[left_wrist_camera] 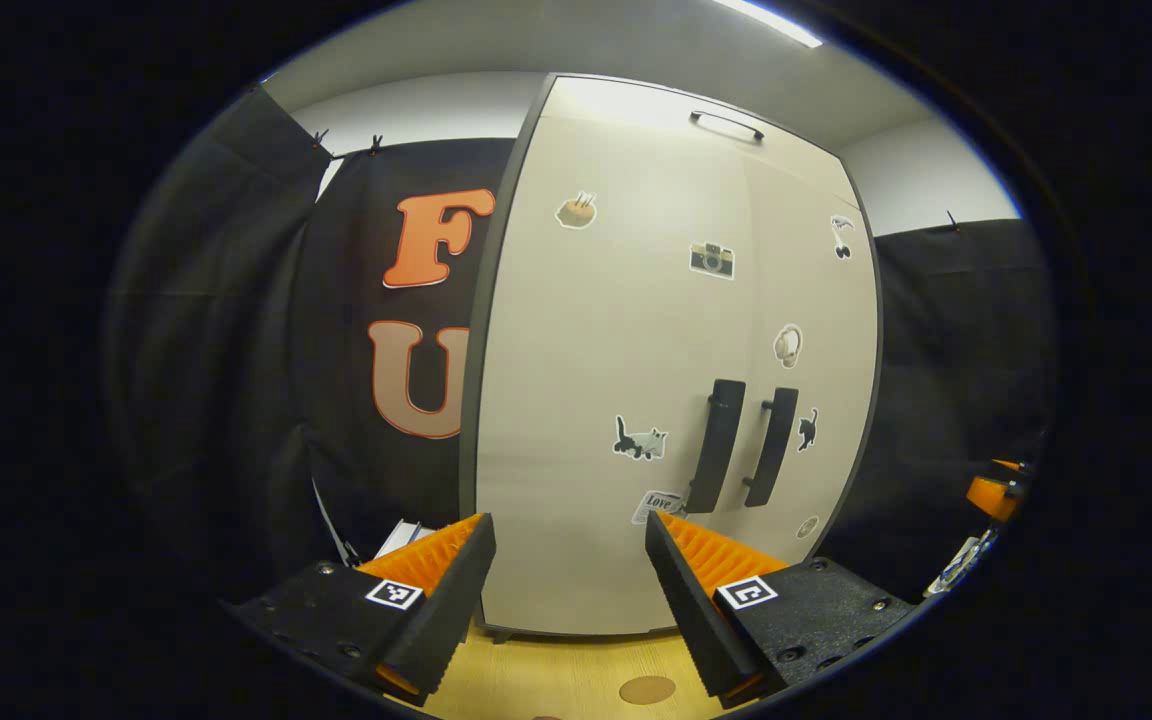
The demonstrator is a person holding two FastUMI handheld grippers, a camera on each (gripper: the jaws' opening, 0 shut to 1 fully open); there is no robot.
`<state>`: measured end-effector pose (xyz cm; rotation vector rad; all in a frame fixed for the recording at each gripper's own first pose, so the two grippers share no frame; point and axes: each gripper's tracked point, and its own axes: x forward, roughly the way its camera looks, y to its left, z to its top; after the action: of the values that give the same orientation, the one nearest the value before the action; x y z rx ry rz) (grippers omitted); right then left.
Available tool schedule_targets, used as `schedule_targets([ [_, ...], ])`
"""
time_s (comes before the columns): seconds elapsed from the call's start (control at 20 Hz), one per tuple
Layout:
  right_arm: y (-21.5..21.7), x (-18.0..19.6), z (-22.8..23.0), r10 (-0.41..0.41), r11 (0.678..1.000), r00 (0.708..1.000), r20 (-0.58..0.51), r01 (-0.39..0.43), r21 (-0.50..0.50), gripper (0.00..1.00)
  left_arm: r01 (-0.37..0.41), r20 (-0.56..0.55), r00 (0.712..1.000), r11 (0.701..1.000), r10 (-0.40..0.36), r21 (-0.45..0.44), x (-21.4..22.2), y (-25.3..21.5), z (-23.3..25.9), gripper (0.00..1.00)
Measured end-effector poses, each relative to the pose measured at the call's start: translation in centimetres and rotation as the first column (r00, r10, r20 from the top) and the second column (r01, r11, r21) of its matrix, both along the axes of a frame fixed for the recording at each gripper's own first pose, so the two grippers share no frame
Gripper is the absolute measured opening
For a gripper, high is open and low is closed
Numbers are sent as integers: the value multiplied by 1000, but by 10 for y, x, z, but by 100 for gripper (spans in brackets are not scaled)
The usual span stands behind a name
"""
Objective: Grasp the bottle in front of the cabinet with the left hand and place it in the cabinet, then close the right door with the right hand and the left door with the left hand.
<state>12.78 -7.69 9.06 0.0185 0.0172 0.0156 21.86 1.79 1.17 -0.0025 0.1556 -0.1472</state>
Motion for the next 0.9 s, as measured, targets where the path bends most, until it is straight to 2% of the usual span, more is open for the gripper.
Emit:
schedule_targets([
  [0.1, 1, -4, 7, 4, 1000, 1000, 12, -4, -3, 97, -17, 25, 1000, 1000, 17, -3, -10, 14, 21, 92],
  [0.15, 2, -5, 9, 6, 1000, 1000, 17, -6, -6, 97, -23, 45, 999, 1000, 23, 9, -16, 22, 32, 89],
  [0.2, 2, -6, 10, 8, 1000, 1000, 19, -8, -8, 96, -33, 64, 997, 999, 31, 31, -22, 31, 41, 93],
  [0.25, 3, -6, 12, 10, 1000, 1000, 20, -10, -11, 96, -49, 83, 996, 997, 44, 55, -29, 41, 51, 88],
  [0.3, 4, -6, 13, 12, 1000, 1000, 20, -11, -13, 96, -62, 100, 993, 995, 54, 75, -36, 49, 61, 93],
  [0.4, 4, -7, 16, 14, 1000, 1000, 23, -14, -16, 96, -87, 121, 990, 991, 74, 104, -51, 63, 75, 93],
  [0.45, 5, -7, 18, 15, 1000, 1000, 26, -14, -17, 96, -96, 125, 989, 989, 82, 110, -57, 69, 83, 93],
  [0.5, 5, -7, 19, 15, 1000, 999, 28, -14, -17, 96, -104, 131, 987, 988, 90, 111, -64, 74, 89, 88],
  [0.55, 5, -7, 20, 18, 1000, 999, 29, -17, -15, 96, -112, 136, 986, 988, 96, 111, -69, 79, 95, 92],
  [0.9, 10, -5, 21, 36, 999, 999, 20, -35, -18, 96, -142, 165, 979, 983, 122, 113, -88, 95, 120, 92],
])
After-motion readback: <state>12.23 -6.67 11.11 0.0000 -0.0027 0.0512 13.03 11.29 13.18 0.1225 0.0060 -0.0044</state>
